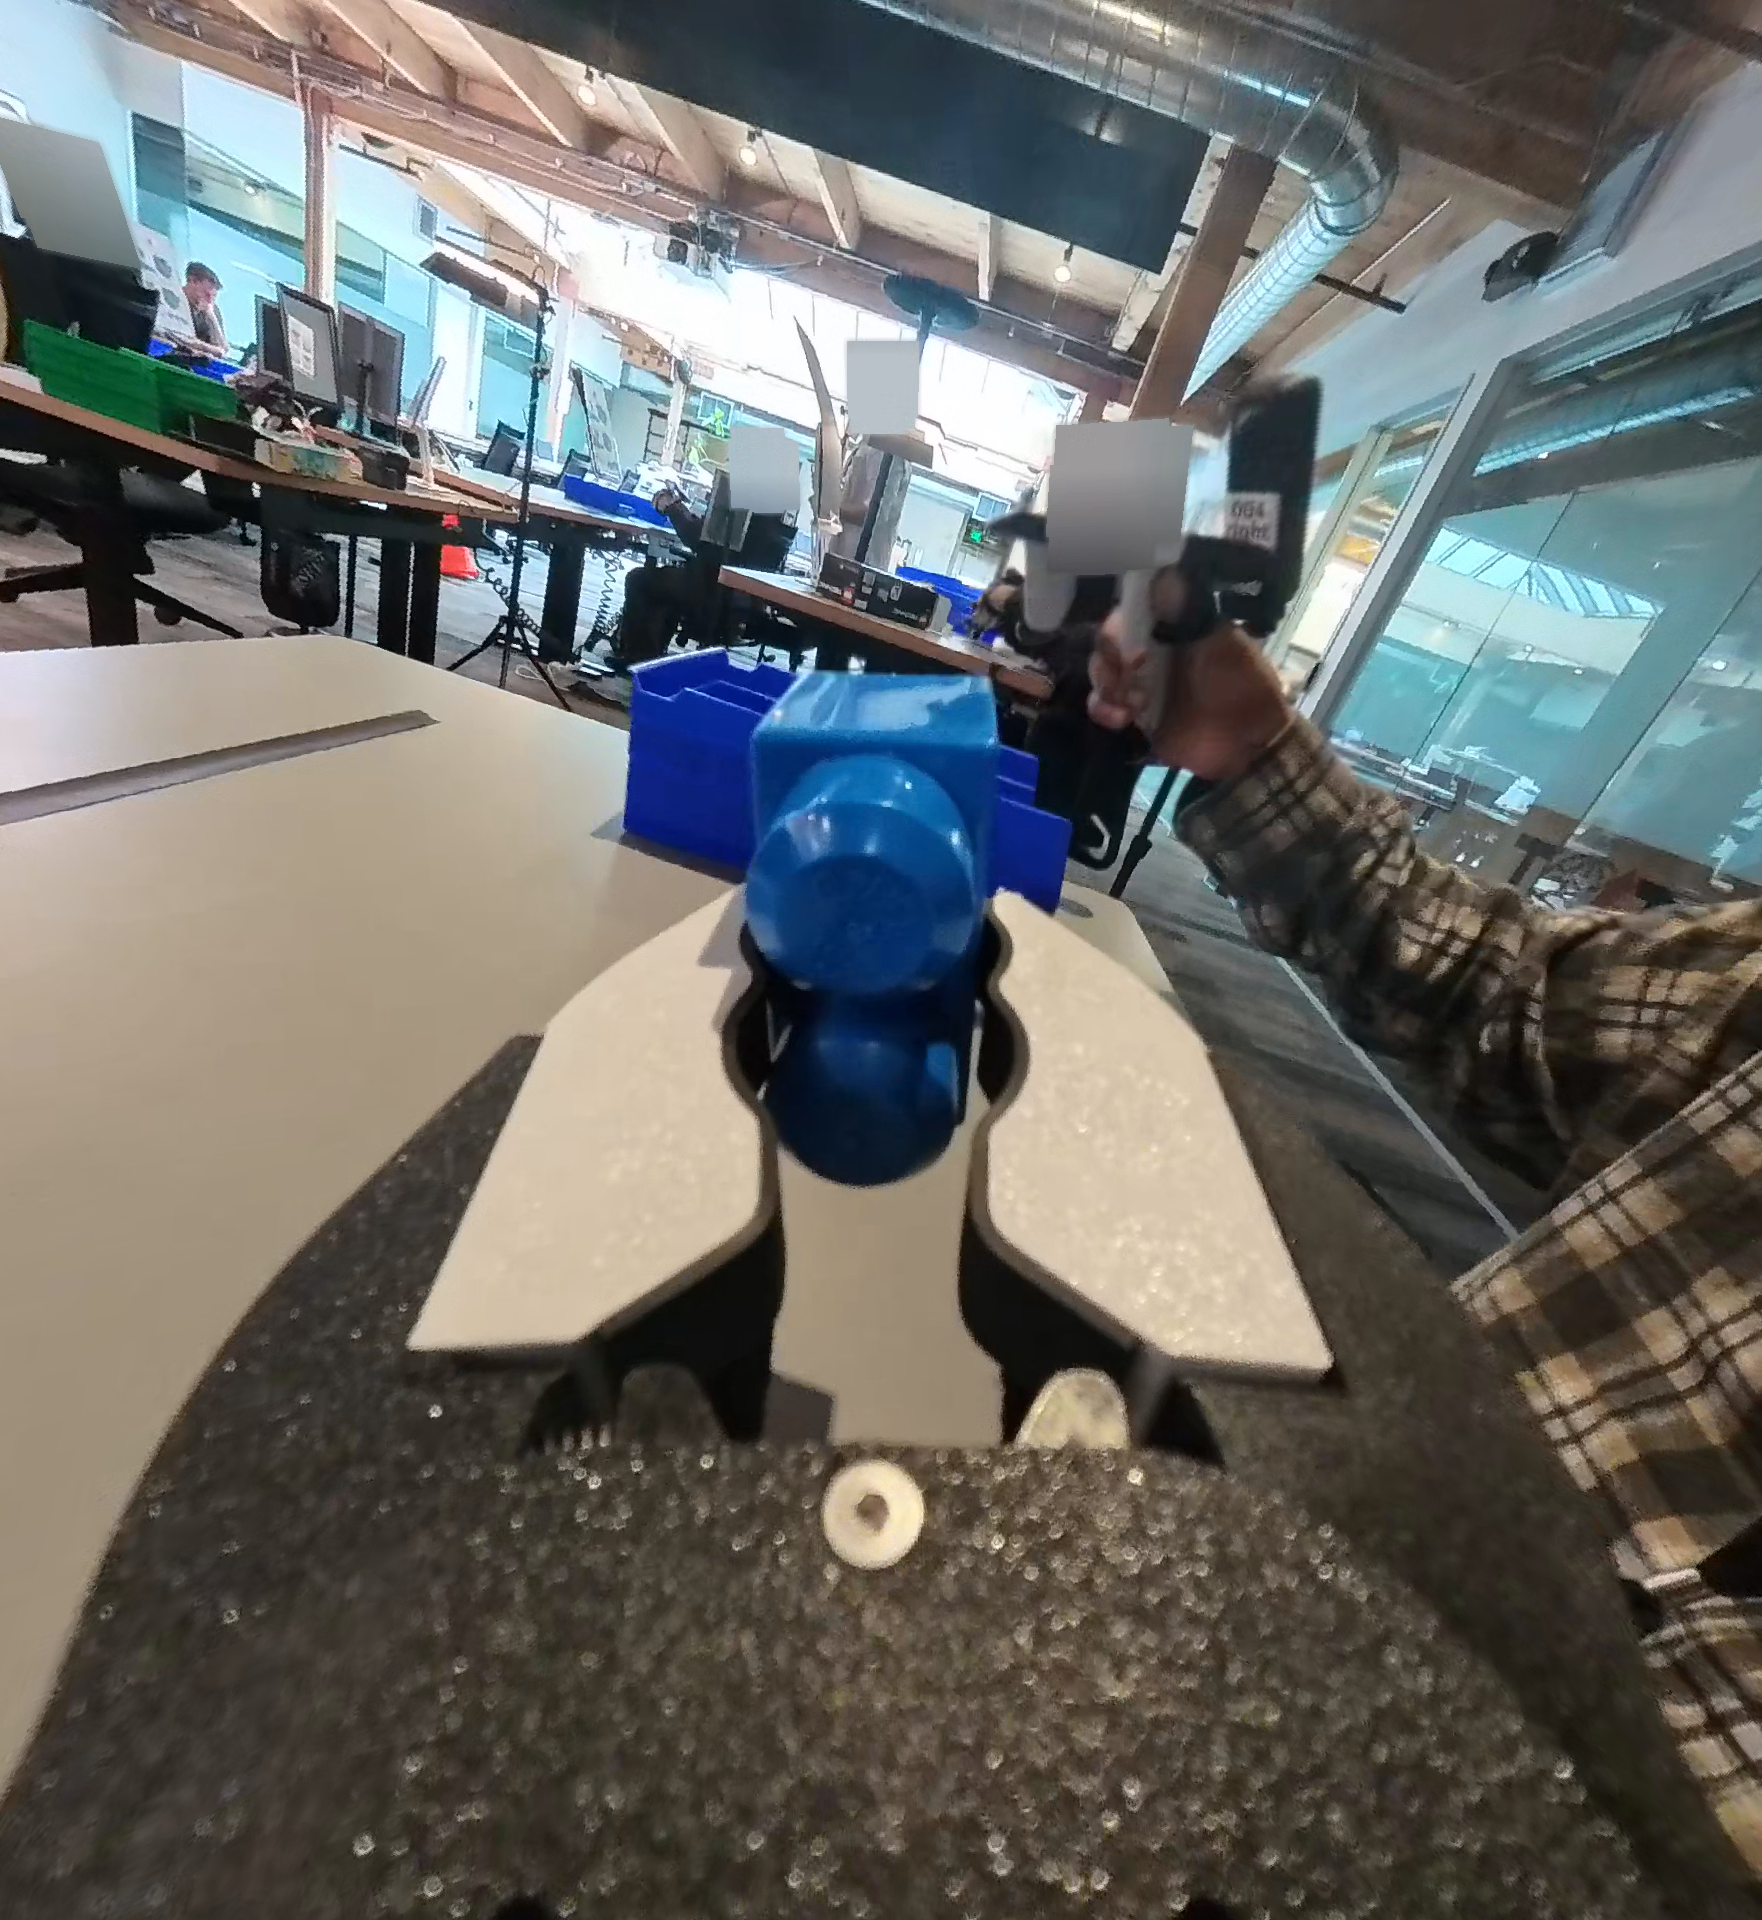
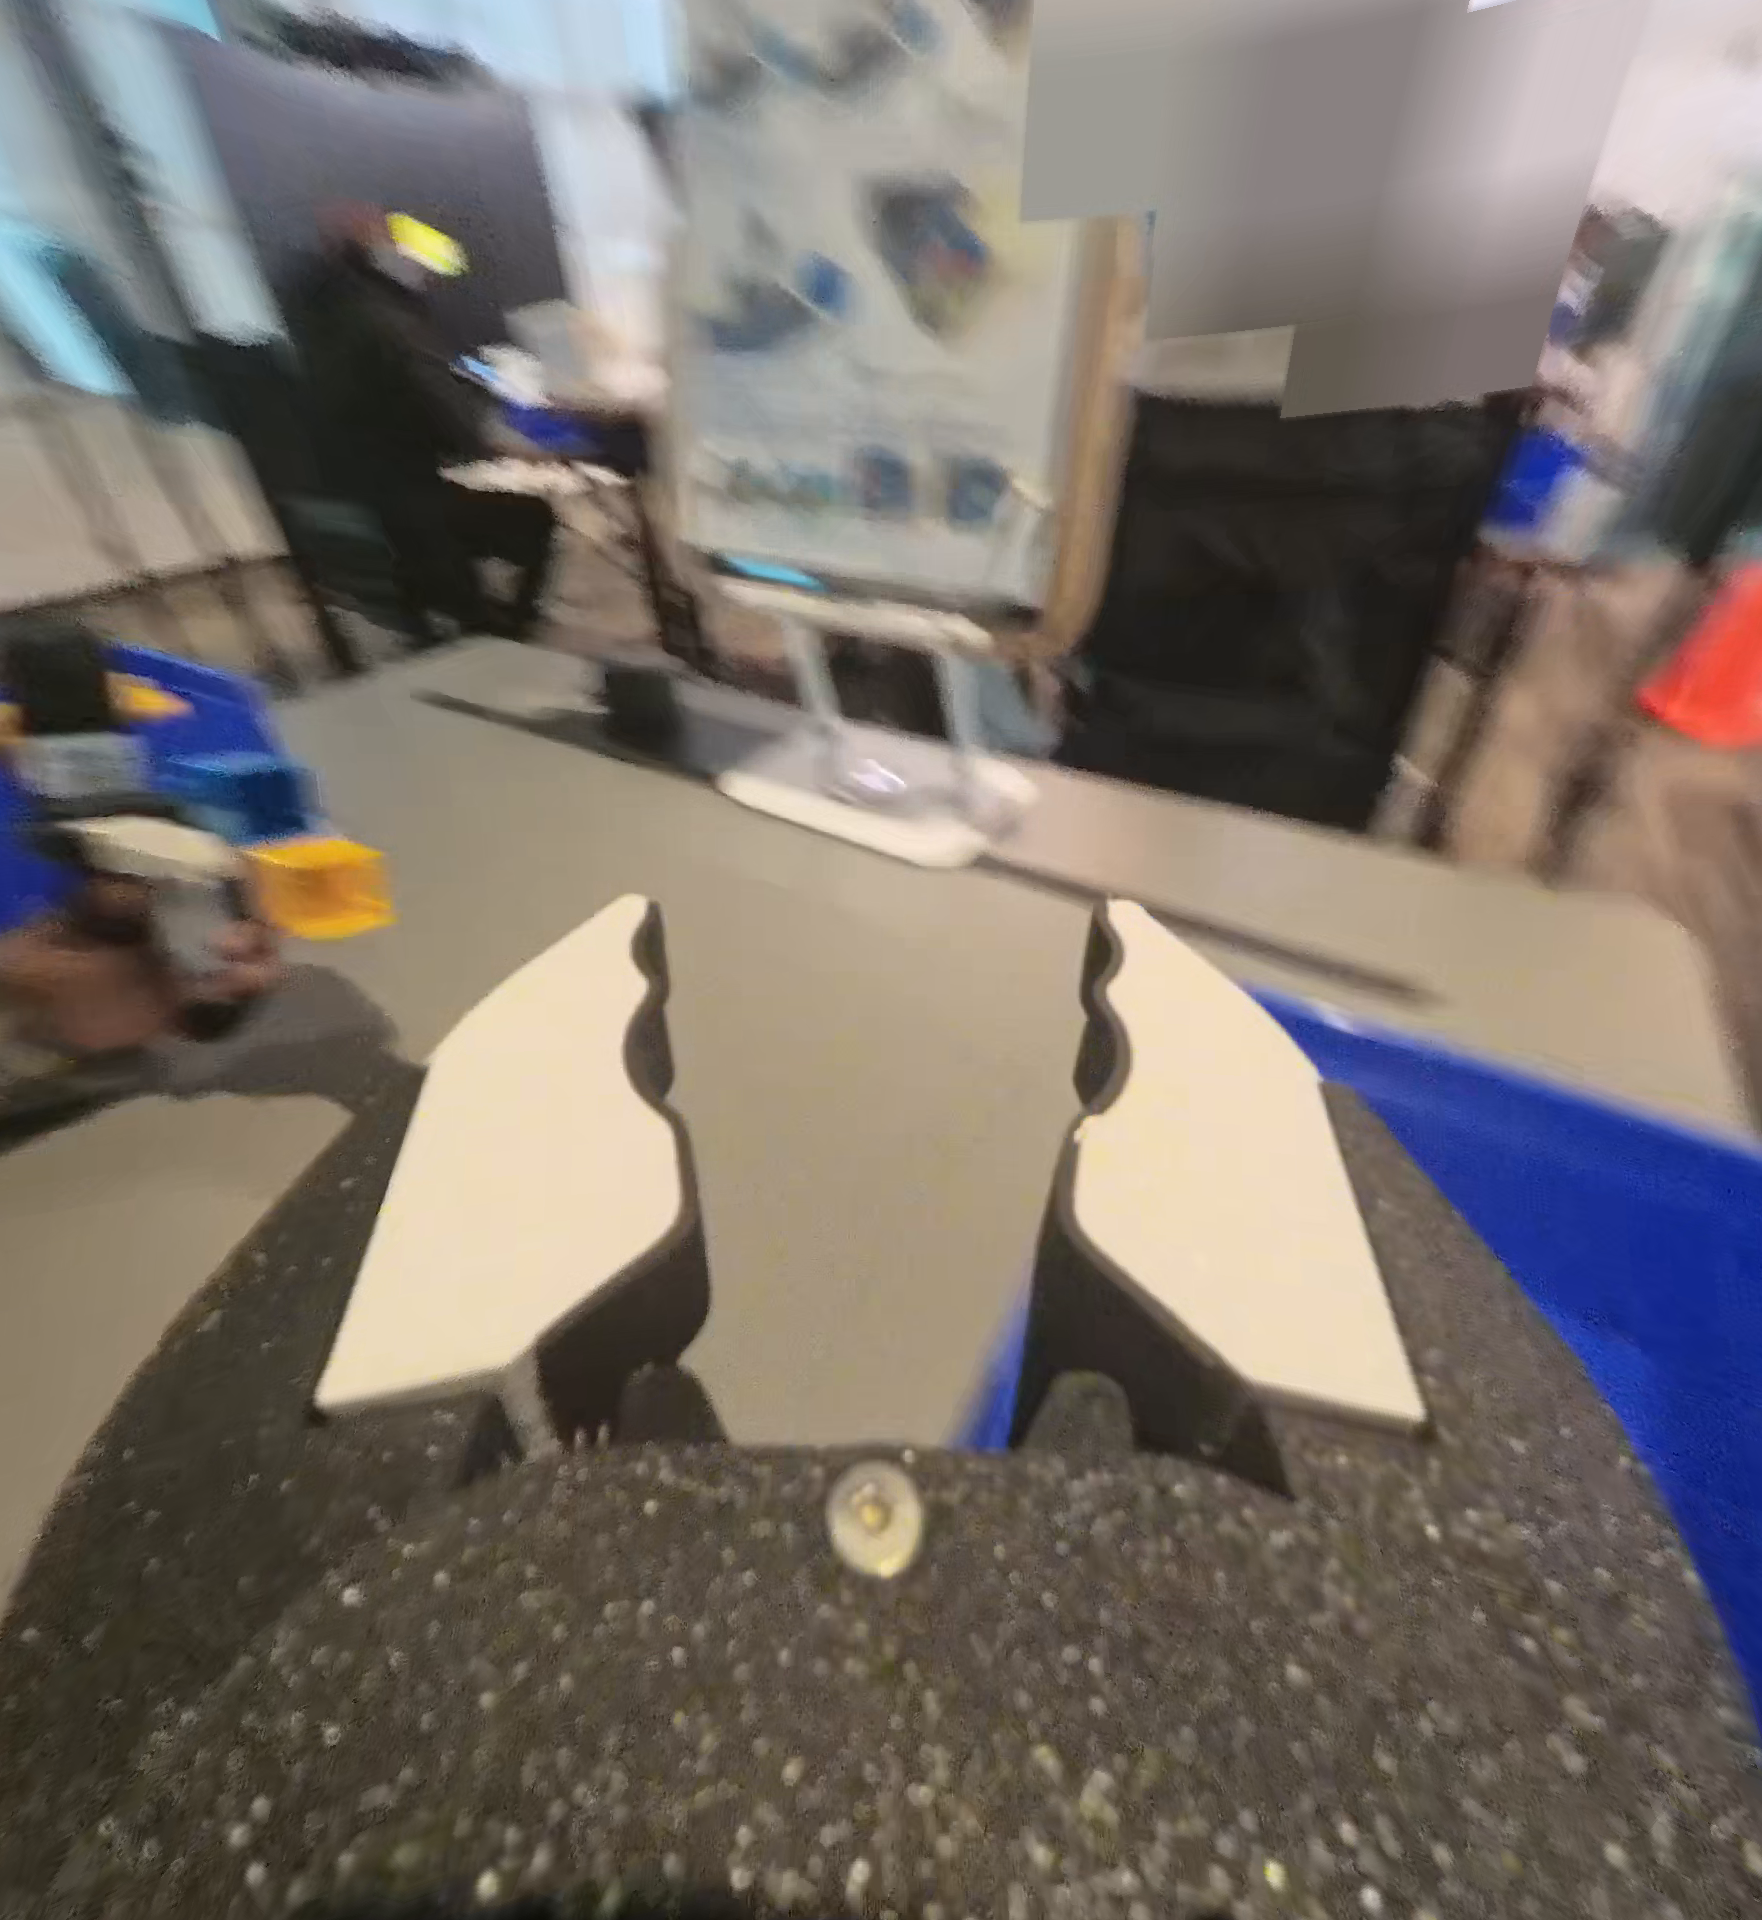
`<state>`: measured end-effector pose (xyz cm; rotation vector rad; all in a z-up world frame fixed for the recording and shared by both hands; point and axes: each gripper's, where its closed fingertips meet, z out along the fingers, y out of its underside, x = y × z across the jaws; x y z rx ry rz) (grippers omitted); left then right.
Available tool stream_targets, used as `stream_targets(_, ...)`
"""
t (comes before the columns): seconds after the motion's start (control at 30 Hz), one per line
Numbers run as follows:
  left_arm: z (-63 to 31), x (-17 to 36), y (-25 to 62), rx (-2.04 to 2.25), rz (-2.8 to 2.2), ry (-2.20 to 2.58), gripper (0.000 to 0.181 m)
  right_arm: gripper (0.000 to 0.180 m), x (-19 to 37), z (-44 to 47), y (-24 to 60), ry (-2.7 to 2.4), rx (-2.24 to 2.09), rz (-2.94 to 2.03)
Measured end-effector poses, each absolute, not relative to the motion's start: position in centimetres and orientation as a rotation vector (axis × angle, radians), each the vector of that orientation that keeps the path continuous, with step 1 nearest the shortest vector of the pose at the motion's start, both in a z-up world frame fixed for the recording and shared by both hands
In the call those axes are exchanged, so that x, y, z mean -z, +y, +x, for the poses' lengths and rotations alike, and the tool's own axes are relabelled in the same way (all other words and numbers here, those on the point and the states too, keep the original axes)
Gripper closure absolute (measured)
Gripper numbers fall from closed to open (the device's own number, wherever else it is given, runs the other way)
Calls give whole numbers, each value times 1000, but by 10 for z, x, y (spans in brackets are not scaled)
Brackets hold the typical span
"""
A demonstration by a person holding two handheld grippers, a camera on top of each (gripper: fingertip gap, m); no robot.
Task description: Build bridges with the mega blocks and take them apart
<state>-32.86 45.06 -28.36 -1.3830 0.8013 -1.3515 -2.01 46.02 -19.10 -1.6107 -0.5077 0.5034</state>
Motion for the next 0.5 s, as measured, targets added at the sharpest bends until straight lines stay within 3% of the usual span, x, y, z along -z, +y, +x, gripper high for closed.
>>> stream_targets(0.13, -329, 282, 449, 1355, -1372, 803, 144, 103, 185, -155, 443, -781, -882, -1429)
stream_targets(0.33, -327, 274, 440, 1414, -1315, 821, 144, 103, 255, -278, 443, -1023, -1200, -1457)
stream_targets(0.47, -324, 271, 435, 1452, -1291, 834, 144, 122, 273, -307, 437, -1109, -1324, -1482)
stream_targets(0.5, -323, 270, 434, 1462, -1286, 833, 144, 138, 275, -310, 432, -1145, -1361, -1475)
